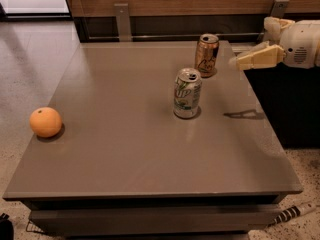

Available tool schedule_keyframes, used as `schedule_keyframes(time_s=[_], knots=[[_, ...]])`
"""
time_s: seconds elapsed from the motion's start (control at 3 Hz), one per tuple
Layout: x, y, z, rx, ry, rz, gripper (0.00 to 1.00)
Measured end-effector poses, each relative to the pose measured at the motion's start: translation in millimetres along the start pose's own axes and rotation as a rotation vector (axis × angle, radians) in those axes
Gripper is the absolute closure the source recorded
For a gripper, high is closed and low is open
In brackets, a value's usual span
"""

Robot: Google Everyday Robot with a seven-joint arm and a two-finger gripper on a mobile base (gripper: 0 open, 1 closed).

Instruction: Move orange can near orange

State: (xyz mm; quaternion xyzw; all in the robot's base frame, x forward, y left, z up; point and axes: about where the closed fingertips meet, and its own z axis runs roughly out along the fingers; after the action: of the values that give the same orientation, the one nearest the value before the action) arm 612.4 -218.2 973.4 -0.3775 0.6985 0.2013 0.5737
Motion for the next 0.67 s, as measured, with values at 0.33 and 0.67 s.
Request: schedule_keyframes(time_s=[0.33,0.67], knots=[[11,-14,18,-0.005,-0.020,0.029,0.00],[28,-41,44,0.000,-0.082,0.062,0.00]])
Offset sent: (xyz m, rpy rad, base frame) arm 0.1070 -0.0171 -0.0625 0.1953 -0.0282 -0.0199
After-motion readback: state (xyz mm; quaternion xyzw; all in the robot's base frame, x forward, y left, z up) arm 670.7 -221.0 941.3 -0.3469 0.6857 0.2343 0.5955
